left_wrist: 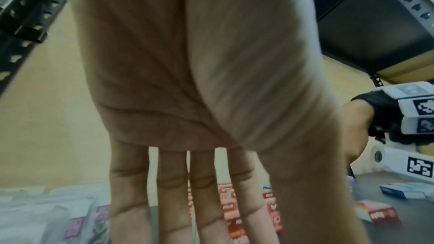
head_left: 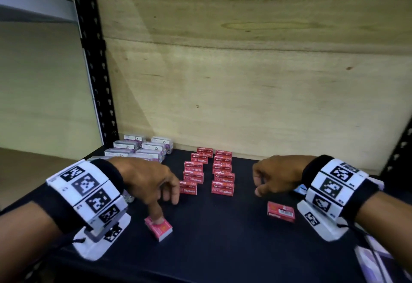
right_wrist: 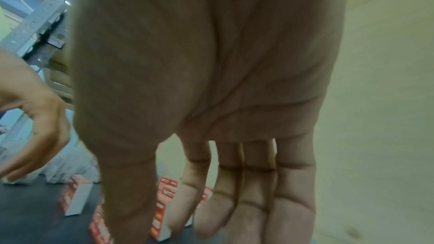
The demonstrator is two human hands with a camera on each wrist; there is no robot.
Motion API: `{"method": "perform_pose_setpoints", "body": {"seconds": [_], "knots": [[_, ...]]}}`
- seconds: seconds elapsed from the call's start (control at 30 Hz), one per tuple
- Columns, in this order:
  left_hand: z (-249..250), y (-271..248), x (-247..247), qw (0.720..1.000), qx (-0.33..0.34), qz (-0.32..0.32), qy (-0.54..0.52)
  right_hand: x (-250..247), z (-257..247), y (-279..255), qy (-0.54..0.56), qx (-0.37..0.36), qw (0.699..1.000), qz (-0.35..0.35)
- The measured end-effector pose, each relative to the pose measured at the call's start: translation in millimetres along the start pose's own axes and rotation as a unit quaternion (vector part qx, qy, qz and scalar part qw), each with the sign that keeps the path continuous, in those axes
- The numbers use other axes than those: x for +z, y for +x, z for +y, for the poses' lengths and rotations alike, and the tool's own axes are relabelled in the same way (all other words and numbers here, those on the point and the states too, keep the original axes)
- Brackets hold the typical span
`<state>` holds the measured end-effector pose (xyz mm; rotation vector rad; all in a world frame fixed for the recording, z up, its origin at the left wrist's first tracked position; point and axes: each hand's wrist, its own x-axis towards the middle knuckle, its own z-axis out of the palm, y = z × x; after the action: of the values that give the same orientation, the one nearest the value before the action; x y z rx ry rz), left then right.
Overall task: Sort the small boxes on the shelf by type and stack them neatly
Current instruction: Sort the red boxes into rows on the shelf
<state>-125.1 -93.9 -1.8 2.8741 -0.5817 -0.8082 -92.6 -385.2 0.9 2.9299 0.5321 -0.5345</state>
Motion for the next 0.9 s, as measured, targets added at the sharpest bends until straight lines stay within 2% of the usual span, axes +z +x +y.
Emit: {"method": "perform_pose_setpoints", "body": {"seconds": [0.2, 0.33, 0.43, 0.53, 0.67, 0.9], "knots": [[-6, -1, 13, 0.999, -0.024, -0.037, 0.032, 8, 13, -13, 0.006, 0.032, 0.998, -0.056], [-4, -1, 20, 0.999, -0.018, -0.008, 0.031, 15, 13, -20, -0.009, 0.057, 0.995, -0.077], [-4, -2, 22, 1.000, -0.008, 0.010, 0.006, 24, 10, -20, -0.023, 0.057, 0.996, -0.065], [-4, -2, 22, 1.000, -0.006, 0.016, -0.012, 27, 6, -22, -0.016, 0.038, 0.998, -0.047], [-2, -1, 22, 1.000, 0.000, 0.031, -0.002, 24, -7, -27, 0.031, -0.023, 0.998, -0.043], [-2, 2, 22, 0.998, 0.003, 0.062, 0.013, 27, -30, -20, -0.022, -0.081, 0.997, -0.003]]}}
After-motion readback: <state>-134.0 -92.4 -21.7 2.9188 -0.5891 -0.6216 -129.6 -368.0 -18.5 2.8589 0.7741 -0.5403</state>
